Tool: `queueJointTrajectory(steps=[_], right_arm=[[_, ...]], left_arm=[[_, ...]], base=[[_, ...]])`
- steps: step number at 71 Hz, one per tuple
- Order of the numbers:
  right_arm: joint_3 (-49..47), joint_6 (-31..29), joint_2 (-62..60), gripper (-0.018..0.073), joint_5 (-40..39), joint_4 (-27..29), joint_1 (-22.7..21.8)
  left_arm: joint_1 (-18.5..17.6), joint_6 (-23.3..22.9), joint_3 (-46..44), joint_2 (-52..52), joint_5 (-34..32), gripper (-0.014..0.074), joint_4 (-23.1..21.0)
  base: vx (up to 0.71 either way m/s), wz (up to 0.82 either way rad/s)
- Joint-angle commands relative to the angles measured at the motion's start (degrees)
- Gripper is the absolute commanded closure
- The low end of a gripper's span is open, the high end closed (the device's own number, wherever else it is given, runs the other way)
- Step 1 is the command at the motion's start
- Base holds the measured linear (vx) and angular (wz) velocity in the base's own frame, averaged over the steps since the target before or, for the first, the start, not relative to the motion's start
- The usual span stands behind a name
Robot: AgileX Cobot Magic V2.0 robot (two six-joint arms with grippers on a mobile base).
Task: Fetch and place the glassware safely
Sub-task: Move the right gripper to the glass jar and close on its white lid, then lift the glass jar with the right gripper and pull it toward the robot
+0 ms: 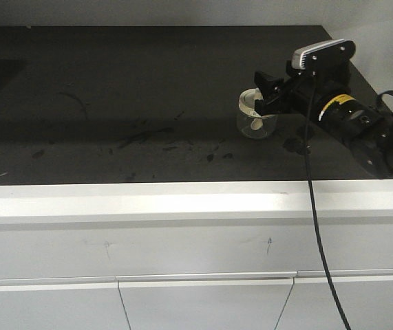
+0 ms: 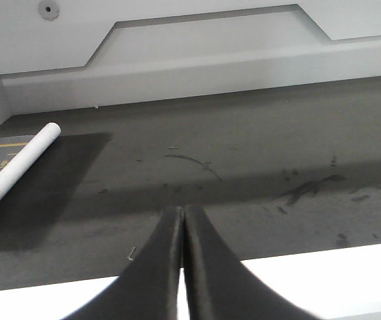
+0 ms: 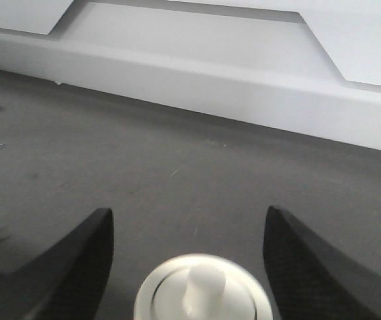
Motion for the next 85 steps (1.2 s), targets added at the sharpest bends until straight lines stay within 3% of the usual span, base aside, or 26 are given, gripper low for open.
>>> queueJointTrajectory(steps=[1,23,50,58,71,85], right_arm=[[-5.17,0.04,0.65,0.0092,-4.03,0.38,0.06],[-15.46,3.43,11.07,0.0092,-4.0,0.38,0.06],[-16.23,3.43,14.63,0.0117,-3.83,0.38,0.06],[-16.23,3.43,14.63,0.0226,-3.72,0.38,0.06],[-16.23,3.43,14.63,0.0573,-3.57,0.38,0.06],[-15.89,3.66,12.74,0.0567,-3.25,0.38,0.06]], left_arm=[[0.03,-0.14,-1.39,0.45,-4.12,0.0603,-0.59],[0.03,-0.14,-1.39,0.45,-4.12,0.0603,-0.59],[0.03,-0.14,-1.39,0.45,-4.07,0.0603,-0.59],[0.03,-0.14,-1.39,0.45,-3.62,0.0603,-0.59],[0.03,-0.14,-1.39,0.45,-3.19,0.0603,-0.59],[0.03,-0.14,-1.39,0.45,-3.19,0.0603,-0.59]], base=[[0.0,0.0],[0.0,0.0],[0.0,0.0],[0.0,0.0],[0.0,0.0],[0.0,0.0]])
